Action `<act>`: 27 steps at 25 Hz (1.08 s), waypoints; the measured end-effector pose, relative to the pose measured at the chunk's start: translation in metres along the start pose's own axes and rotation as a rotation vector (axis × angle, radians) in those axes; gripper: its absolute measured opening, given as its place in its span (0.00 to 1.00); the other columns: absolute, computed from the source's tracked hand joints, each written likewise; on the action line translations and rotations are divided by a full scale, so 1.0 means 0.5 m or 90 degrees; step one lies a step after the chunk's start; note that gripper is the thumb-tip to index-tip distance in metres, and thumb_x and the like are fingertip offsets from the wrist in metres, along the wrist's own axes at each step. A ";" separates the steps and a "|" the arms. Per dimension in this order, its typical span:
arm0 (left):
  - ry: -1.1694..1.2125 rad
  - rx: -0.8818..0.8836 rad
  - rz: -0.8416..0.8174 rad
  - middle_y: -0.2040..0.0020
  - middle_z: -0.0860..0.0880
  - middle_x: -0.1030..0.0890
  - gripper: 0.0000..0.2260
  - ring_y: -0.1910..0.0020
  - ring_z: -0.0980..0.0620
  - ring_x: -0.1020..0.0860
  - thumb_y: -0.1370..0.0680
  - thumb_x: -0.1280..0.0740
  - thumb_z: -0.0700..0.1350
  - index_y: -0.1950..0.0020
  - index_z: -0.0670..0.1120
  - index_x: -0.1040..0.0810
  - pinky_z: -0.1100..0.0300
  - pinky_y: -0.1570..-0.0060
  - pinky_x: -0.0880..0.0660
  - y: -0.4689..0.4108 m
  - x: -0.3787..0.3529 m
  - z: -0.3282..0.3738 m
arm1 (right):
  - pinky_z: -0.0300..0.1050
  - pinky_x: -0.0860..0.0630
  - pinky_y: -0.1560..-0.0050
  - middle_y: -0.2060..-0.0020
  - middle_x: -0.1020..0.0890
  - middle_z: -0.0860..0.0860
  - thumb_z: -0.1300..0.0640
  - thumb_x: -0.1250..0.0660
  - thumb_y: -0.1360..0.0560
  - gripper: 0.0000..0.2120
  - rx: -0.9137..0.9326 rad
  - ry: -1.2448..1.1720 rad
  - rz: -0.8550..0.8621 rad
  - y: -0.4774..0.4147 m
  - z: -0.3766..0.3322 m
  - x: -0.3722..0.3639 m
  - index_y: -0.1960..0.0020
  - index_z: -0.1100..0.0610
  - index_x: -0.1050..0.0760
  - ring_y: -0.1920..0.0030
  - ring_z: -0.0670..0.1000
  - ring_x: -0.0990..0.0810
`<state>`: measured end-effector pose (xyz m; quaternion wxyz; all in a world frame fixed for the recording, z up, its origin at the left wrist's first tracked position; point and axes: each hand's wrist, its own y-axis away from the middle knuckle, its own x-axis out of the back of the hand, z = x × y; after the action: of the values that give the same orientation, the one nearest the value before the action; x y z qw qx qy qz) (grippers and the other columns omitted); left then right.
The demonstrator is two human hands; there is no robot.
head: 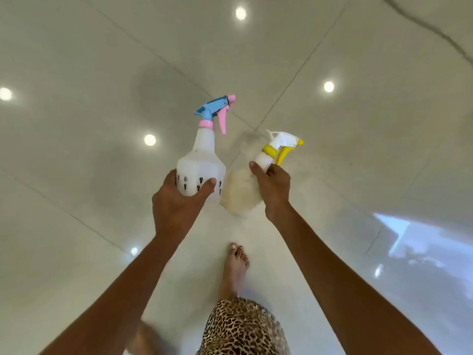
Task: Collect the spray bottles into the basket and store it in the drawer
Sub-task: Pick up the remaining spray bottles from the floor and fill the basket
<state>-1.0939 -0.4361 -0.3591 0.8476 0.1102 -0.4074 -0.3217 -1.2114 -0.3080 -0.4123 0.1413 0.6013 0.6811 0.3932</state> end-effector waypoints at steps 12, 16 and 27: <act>0.137 -0.142 0.373 0.52 0.57 0.21 0.30 0.55 0.54 0.22 0.37 0.30 0.63 0.38 0.55 0.30 0.61 0.54 0.27 0.348 0.651 0.099 | 0.41 0.23 0.56 0.57 0.16 0.50 0.51 0.27 0.32 0.12 0.375 0.061 -0.274 0.706 -0.376 -0.113 0.51 0.54 0.20 0.56 0.49 0.18; 0.153 -0.114 0.491 0.56 0.64 0.24 0.30 0.56 0.55 0.22 0.38 0.32 0.65 0.38 0.58 0.31 0.67 0.58 0.30 0.546 0.872 0.022 | 0.43 0.22 0.54 0.57 0.16 0.51 0.53 0.26 0.32 0.10 0.435 0.070 -0.391 1.007 -0.370 -0.156 0.52 0.55 0.20 0.56 0.50 0.18; 0.211 0.103 0.795 0.41 0.45 0.22 0.36 0.45 0.47 0.23 0.36 0.27 0.59 0.31 0.51 0.34 0.57 0.49 0.25 1.101 1.143 -0.307 | 0.31 0.23 0.64 0.63 0.17 0.44 0.53 0.23 0.35 0.08 0.526 0.208 -0.732 1.632 -0.095 -0.240 0.61 0.46 0.22 0.62 0.44 0.18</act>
<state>-0.4630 -0.3875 0.1431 0.9158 -0.0358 -0.2816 0.2842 -0.6367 -0.4631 0.1606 -0.0163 0.0861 0.9948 0.0523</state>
